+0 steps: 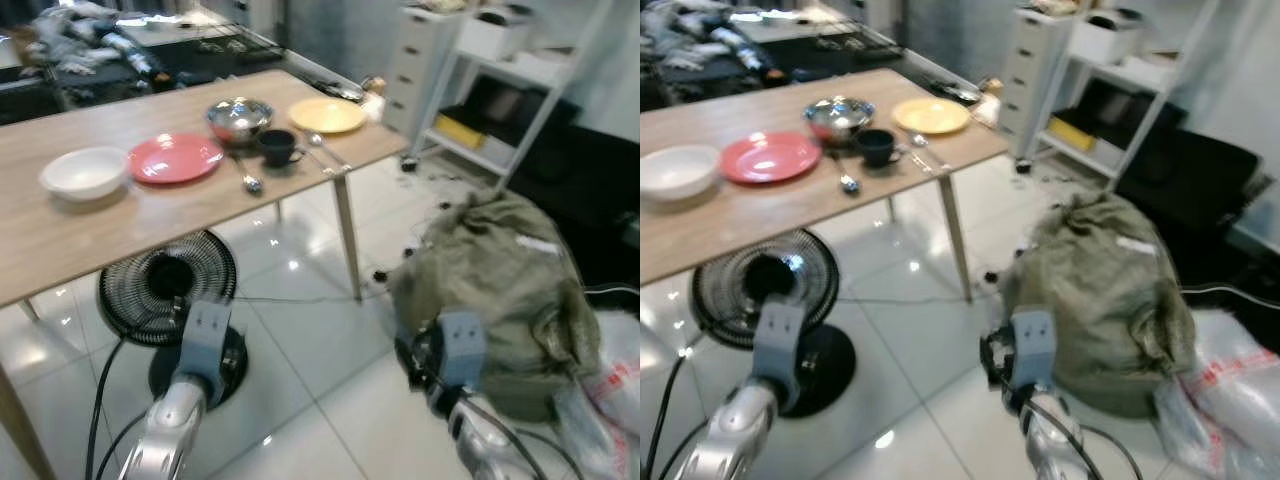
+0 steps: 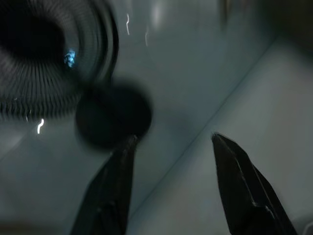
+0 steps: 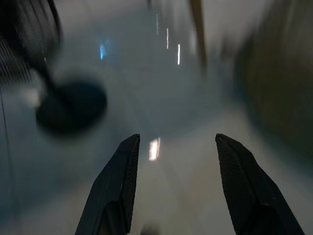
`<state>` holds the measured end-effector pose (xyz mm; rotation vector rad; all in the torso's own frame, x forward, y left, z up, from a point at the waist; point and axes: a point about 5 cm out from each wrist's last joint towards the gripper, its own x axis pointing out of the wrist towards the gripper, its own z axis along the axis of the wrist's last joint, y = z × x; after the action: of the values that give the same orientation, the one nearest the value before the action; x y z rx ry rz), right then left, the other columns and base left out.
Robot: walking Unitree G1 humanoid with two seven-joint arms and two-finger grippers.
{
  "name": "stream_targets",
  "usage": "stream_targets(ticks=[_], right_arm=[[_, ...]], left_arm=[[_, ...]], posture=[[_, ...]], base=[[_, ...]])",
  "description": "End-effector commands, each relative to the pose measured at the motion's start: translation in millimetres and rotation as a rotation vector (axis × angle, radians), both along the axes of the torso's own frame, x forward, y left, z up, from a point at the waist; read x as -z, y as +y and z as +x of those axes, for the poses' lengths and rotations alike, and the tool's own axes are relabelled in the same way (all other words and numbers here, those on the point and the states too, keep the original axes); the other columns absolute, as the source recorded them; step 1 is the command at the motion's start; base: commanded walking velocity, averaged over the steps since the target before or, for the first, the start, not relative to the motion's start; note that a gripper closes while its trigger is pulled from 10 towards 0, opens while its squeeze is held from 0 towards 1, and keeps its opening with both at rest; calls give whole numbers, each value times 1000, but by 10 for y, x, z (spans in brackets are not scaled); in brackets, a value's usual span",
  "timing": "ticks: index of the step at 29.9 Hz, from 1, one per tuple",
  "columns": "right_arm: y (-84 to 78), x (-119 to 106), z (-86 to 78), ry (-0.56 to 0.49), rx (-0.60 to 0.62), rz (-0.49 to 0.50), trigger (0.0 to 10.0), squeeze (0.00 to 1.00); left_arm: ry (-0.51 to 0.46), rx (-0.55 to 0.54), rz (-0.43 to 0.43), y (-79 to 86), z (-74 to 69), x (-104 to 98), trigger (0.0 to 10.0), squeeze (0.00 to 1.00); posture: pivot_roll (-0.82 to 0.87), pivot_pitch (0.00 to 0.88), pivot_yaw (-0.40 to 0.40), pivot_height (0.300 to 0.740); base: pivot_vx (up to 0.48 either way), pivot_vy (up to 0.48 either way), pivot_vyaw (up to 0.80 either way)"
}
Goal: Setting the table
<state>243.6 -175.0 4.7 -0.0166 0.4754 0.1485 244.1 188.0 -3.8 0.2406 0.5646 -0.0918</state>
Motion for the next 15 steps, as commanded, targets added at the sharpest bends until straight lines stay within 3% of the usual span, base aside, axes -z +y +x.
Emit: stream_targets(ticks=[1, 2, 8, 15], right_arm=[[-128, 197, -144, 79, 32, -39, 10000, 0], [-190, 303, -235, 131, 68, -38, 10000, 0], [-361, 596, -526, 277, 178, -44, 10000, 0], [-408, 887, -942, 458, 221, -51, 10000, 0]], left_arm=[[75, 32, 39, 14, -101, 166, 10000, 0], [128, 22, 37, 52, -176, 253, 10000, 0], [223, 30, 55, 113, -341, 438, 10000, 0], [306, 108, 64, 84, -468, 597, 10000, 0]], posture=[[-59, 0, 78, 740], [-62, 0, 78, 740], [-70, 0, 81, 740], [-79, 0, 88, 740]], base=[[0, 0, -788], [0, 0, -788], [0, 0, -788], [0, 0, -788]])
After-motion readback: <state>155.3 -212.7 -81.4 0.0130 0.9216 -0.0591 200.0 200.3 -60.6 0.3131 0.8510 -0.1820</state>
